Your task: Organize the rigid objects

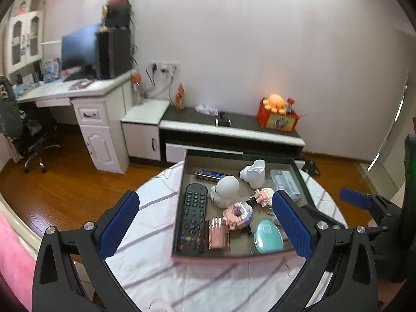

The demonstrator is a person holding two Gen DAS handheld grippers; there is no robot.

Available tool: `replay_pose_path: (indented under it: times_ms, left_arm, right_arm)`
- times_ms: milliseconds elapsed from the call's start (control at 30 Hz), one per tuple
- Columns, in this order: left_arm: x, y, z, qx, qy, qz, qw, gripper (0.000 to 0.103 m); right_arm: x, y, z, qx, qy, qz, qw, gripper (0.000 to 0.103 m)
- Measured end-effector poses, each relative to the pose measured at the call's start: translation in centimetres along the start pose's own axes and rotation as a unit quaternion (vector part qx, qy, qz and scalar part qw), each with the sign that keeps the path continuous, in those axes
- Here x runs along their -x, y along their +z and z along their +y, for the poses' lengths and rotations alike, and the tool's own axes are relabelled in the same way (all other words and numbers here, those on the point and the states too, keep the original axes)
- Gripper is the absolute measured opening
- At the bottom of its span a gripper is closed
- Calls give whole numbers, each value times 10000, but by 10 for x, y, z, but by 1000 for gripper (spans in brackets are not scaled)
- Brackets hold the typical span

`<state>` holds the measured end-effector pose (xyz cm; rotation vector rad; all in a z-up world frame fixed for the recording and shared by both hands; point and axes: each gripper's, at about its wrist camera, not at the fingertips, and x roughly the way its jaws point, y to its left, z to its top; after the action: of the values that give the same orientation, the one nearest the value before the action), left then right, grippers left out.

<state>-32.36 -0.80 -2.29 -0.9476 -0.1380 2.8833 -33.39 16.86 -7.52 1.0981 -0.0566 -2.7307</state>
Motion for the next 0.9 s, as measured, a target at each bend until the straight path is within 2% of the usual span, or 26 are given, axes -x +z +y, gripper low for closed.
replay_pose_path:
  times_ms: [300, 433, 567, 767, 900]
  left_arm:
    - [137, -51, -15, -193, 129, -804, 9965, 103]
    - [193, -80, -18, -48, 53, -1101, 9939, 103]
    - [242, -114, -23, -62, 265, -1446, 9891, 103]
    - [292, -161, -32, -153, 284, -1627, 9861, 103]
    - [315, -182, -36, -258, 204, -1638, 9859, 103]
  right_arm:
    - [139, -52, 17, -53, -278, -940, 9952, 103]
    - [198, -87, 24, -48, -429, -1352, 9899, 103]
    - [250, -126, 30, -102, -503, -1727, 9836, 103]
    - [297, -183, 39, -113, -643, -1972, 9782, 103]
    - [313, -205, 47, -121, -680, -2048, 9764, 103]
